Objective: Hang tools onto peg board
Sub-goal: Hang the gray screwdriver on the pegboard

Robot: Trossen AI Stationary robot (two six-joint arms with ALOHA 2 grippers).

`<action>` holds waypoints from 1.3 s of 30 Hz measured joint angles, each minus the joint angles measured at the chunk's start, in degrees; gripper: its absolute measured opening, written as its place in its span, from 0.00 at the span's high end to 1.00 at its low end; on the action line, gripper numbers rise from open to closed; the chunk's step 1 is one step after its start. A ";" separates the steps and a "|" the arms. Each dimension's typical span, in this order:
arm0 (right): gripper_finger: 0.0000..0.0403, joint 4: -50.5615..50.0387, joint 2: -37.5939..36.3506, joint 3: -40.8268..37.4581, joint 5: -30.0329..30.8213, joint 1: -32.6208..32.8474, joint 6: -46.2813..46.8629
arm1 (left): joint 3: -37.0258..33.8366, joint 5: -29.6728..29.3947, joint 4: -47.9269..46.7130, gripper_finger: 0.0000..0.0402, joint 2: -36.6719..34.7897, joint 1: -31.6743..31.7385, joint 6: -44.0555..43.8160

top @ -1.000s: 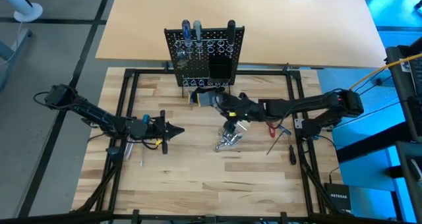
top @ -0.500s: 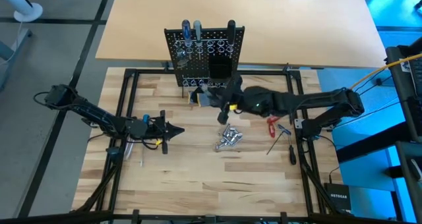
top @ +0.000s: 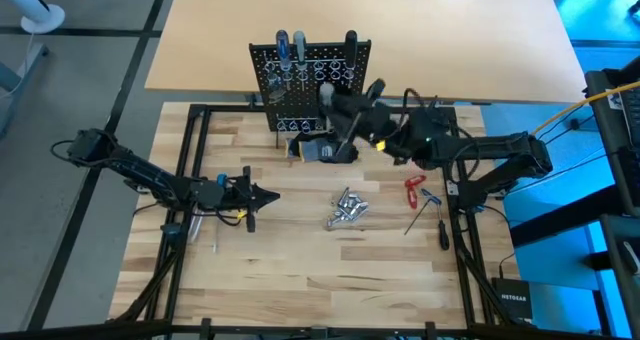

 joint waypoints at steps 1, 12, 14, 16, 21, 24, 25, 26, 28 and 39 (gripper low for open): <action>0.75 0.78 0.01 0.15 -0.41 -0.65 0.01 | 0.00 0.00 -0.02 0.99 -0.02 0.22 -0.09; 0.75 5.95 2.44 5.19 -1.78 -8.03 1.45 | 0.00 0.00 -0.21 0.99 -0.01 1.07 -0.98; 0.75 5.84 3.84 7.27 -1.88 -8.95 1.46 | 0.00 0.01 -0.20 0.99 0.00 1.07 -0.98; 0.75 5.67 5.60 9.48 -1.86 -9.53 1.44 | 0.00 0.00 -0.19 0.99 0.00 1.07 -0.98; 0.74 5.03 10.09 15.45 -1.46 -11.20 0.10 | 0.00 0.01 -0.22 0.99 0.00 1.07 -0.98; 0.73 5.37 11.77 17.79 -0.17 -12.73 -0.13 | 0.00 0.02 -0.23 0.99 -0.01 1.04 -0.98; 0.73 5.38 12.27 18.23 0.34 -13.29 -0.13 | 0.00 0.02 -0.26 0.99 0.00 1.02 -0.98; 0.73 5.31 12.69 18.46 0.67 -13.80 -0.10 | 0.00 0.02 -0.24 0.99 -0.02 1.04 -0.98; 0.73 5.10 13.52 18.81 1.01 -14.80 -0.02 | 0.00 0.00 -0.24 0.99 0.00 1.04 -0.98; 0.72 5.27 15.75 18.83 1.20 -16.59 1.49 | 0.00 0.02 -0.24 0.99 0.00 1.03 -0.98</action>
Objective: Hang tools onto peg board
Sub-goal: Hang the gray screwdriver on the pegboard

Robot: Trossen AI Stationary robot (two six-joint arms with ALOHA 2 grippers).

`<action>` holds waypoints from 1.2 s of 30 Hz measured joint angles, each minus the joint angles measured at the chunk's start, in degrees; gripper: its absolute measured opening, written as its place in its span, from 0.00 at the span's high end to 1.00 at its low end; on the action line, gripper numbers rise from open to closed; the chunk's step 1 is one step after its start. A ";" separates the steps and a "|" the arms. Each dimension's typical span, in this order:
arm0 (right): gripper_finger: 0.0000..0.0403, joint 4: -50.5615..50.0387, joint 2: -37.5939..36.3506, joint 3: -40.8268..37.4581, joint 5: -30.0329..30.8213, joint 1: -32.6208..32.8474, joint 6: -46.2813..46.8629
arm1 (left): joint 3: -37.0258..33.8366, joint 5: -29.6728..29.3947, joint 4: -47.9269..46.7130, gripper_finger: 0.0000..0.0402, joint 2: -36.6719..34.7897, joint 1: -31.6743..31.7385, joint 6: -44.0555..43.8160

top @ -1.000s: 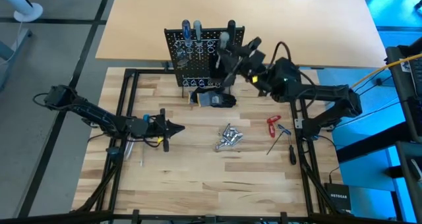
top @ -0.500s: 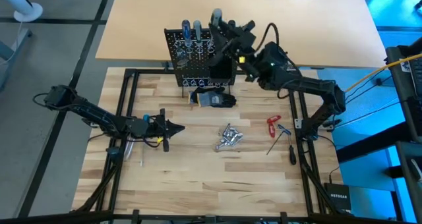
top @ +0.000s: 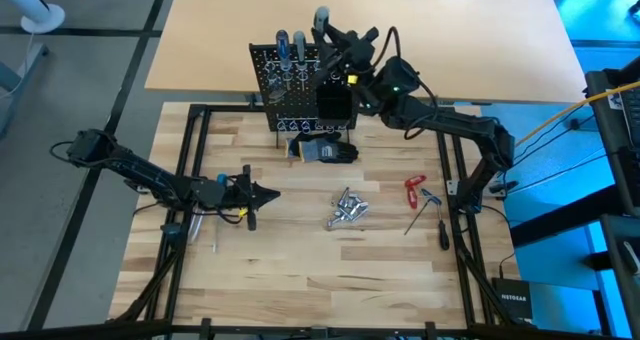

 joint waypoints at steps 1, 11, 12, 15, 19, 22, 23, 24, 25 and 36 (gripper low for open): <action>0.72 -0.01 0.15 0.00 0.02 0.02 -0.04 | 0.00 0.01 -0.02 0.99 0.00 0.02 0.00; 0.72 -2.27 0.84 -0.02 1.49 0.15 -2.26 | 0.00 0.00 -0.77 0.99 -0.01 0.01 0.00; 0.72 -2.79 0.84 -0.02 1.49 0.15 -2.29 | 0.00 0.01 -1.05 0.99 0.00 -0.01 -0.02; 0.72 -4.61 0.84 -0.02 1.51 0.15 -2.21 | 0.00 0.01 -1.30 0.99 0.00 0.02 -0.02; 0.72 -6.32 0.84 -0.17 3.13 0.15 0.65 | 0.00 0.01 -1.27 0.99 0.00 0.00 -0.31; 0.72 -5.70 0.84 -0.79 4.24 0.15 3.02 | 0.00 0.01 -1.31 0.99 -0.02 0.02 -0.49; 0.72 -5.61 0.84 -0.81 4.31 0.15 3.27 | 0.00 0.00 -1.34 0.99 0.00 0.01 -0.60; 0.72 -5.56 0.84 -0.81 4.32 0.15 3.39 | 0.00 0.01 -1.39 0.99 -0.01 -0.01 -0.68; 0.72 -5.59 0.82 -0.81 4.40 0.15 3.46 | 0.00 0.01 -1.44 0.99 -0.01 0.02 -0.70; 0.74 -9.84 1.06 -0.90 7.66 0.17 3.44 | 0.00 0.01 -1.77 0.99 -0.01 0.01 -1.53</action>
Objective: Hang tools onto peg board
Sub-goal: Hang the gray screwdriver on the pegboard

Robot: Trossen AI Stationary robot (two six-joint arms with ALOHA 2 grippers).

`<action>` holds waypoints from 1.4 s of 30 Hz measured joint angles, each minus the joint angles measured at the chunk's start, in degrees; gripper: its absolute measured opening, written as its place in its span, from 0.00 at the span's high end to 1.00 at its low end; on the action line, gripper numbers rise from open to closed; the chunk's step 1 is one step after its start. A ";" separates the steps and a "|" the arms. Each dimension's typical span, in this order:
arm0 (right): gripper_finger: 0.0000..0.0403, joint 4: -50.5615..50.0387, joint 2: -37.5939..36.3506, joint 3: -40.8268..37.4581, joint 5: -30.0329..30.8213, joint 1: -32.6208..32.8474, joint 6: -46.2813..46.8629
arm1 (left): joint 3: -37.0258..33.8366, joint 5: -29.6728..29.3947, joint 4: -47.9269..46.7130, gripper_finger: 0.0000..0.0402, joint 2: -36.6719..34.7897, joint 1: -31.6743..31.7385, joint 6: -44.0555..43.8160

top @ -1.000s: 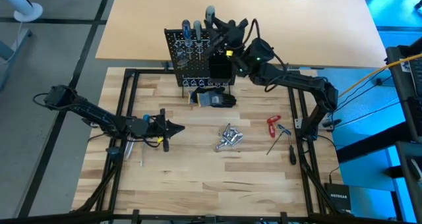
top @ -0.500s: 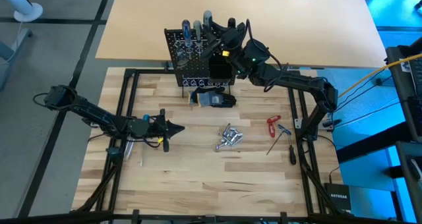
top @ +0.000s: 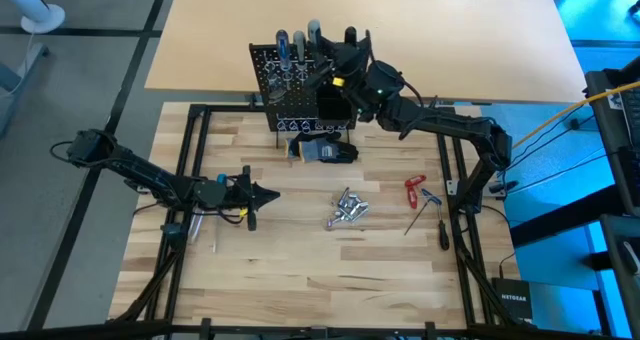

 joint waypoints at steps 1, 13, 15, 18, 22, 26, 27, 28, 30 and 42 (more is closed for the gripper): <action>0.74 -0.78 0.02 0.00 0.22 0.00 0.01 | 0.00 0.00 0.00 0.99 0.01 0.01 0.00; 0.74 -5.85 0.04 0.00 0.59 0.00 1.86 | 0.00 0.02 0.00 0.99 -0.02 -0.01 0.00; 0.74 -6.91 0.04 0.00 0.65 0.00 1.91 | 0.00 0.00 0.00 0.99 0.01 0.01 0.00; 0.74 -8.55 0.04 0.00 0.65 0.00 1.91 | 0.00 0.01 0.00 0.99 0.00 -0.01 0.00; 0.74 -10.02 0.04 0.00 0.63 0.00 1.93 | 0.00 0.02 0.00 0.99 0.01 0.00 0.00; 0.74 -10.63 0.04 0.00 0.44 0.00 2.14 | 0.00 0.01 0.00 0.99 0.01 0.00 0.00; 0.74 -10.73 0.04 0.00 0.43 0.00 2.51 | 0.00 0.02 0.02 0.99 0.00 -0.01 0.00; 0.74 -10.78 0.04 0.00 0.43 0.00 2.86 | 0.00 0.00 0.02 0.99 -0.01 -0.01 0.00; 0.73 -10.82 0.04 0.00 0.43 0.00 3.07 | 0.00 0.00 0.02 0.99 -0.02 -0.01 0.00; 0.51 -10.92 -0.02 0.00 0.30 0.80 2.42 | 0.00 0.02 0.02 0.99 0.00 0.00 0.00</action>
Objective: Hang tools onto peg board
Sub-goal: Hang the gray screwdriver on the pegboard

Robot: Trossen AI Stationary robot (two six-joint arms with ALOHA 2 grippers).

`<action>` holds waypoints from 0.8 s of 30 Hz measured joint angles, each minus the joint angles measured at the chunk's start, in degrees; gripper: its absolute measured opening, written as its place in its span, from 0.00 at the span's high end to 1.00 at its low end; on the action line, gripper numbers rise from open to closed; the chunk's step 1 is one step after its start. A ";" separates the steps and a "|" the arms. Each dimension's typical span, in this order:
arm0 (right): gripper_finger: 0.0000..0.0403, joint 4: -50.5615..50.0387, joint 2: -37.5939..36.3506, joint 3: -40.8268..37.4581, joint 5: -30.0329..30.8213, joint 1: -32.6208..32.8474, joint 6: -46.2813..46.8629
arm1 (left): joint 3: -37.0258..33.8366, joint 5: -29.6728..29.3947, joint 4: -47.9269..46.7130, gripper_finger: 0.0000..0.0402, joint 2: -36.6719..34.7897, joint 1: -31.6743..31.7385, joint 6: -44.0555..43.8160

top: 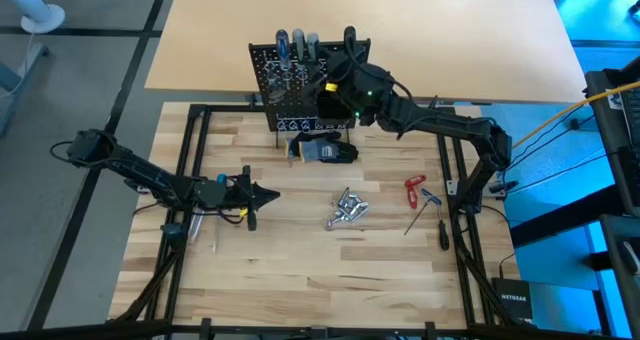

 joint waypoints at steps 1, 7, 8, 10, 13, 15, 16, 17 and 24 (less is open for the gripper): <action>0.50 0.27 -0.13 0.00 0.10 0.23 -0.84 | 0.00 0.00 0.00 0.99 -0.01 0.01 0.00; 0.48 0.99 -1.75 0.00 1.51 2.46 -4.76 | 0.00 0.00 -0.03 0.99 0.00 0.01 0.00; 0.48 0.95 -2.03 0.00 1.95 2.82 -5.56 | 0.00 0.00 -0.04 0.99 0.01 -0.01 0.00; 0.48 0.88 -2.73 0.00 2.65 3.51 -6.92 | 0.00 -0.02 -0.07 0.99 0.00 0.01 0.00; 0.48 1.08 -3.82 0.00 3.52 3.94 -8.12 | 0.00 -0.01 -0.07 0.99 0.00 0.00 0.00; 0.48 1.05 -4.30 0.02 4.37 4.23 -8.76 | 0.00 0.00 -0.07 0.99 0.00 0.00 0.00; 0.48 1.03 -4.42 0.00 4.63 4.23 -8.88 | 0.00 0.00 -0.09 0.99 0.01 0.01 0.00; 0.48 1.02 -4.42 0.02 4.61 4.23 -8.92 | 0.00 0.00 -0.09 0.99 0.01 0.01 0.00; 0.48 -3.51 -4.26 0.02 2.67 4.09 -8.94 | 0.00 -0.01 -0.09 0.99 0.00 -0.01 -0.07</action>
